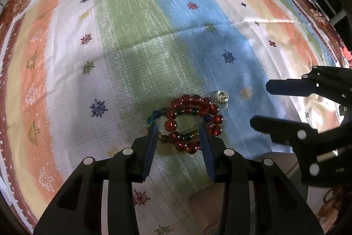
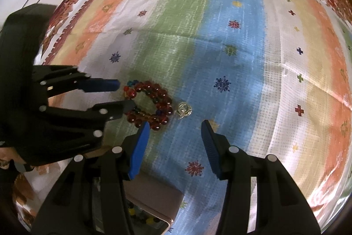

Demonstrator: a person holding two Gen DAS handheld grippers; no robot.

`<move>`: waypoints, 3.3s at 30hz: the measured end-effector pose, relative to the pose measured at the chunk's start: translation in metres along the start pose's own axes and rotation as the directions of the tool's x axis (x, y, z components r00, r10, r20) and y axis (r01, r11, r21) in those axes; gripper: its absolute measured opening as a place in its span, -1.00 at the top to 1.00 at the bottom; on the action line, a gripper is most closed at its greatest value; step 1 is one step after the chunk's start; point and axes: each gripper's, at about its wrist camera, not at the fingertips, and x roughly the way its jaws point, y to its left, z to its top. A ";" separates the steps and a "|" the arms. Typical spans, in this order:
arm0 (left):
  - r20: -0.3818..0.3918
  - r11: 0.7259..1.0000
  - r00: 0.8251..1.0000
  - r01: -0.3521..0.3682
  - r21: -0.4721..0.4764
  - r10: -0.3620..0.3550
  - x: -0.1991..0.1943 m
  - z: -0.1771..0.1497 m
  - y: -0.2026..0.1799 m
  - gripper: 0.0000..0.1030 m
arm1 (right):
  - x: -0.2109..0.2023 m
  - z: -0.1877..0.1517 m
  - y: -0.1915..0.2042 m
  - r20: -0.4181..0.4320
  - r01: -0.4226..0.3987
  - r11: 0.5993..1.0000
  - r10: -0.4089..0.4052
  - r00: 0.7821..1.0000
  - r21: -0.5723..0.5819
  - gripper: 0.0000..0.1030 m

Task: Organize jewelry
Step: 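Move both grippers over the red bead bracelet and multicolour bracelet on the cloth, then grasp the large red bead bracelet with the left gripper and lift it, then grasp the small multicolour bead bracelet with the right gripper while the left gripper holds the red bracelet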

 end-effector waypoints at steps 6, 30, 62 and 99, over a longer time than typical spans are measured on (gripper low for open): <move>-0.025 1.000 1.000 -0.008 -0.016 0.007 0.011 0.003 0.004 0.27 | 0.004 0.000 0.003 -0.011 -0.008 1.000 0.008 1.000 -0.011 0.02; 0.046 0.993 0.993 0.113 -0.034 -0.112 -0.029 0.004 0.021 0.75 | 0.016 0.004 0.006 -0.053 -0.136 0.991 0.137 0.989 0.020 0.02; 0.208 0.987 0.973 0.123 -0.101 -0.100 -0.089 0.015 0.046 0.75 | 0.049 0.037 0.032 -0.099 -0.082 0.995 0.076 0.992 -0.056 -0.12; 0.200 0.991 0.975 0.115 -0.073 -0.098 -0.087 0.008 0.044 0.75 | 0.075 0.053 0.036 -0.129 -0.105 0.994 0.101 0.986 -0.020 0.89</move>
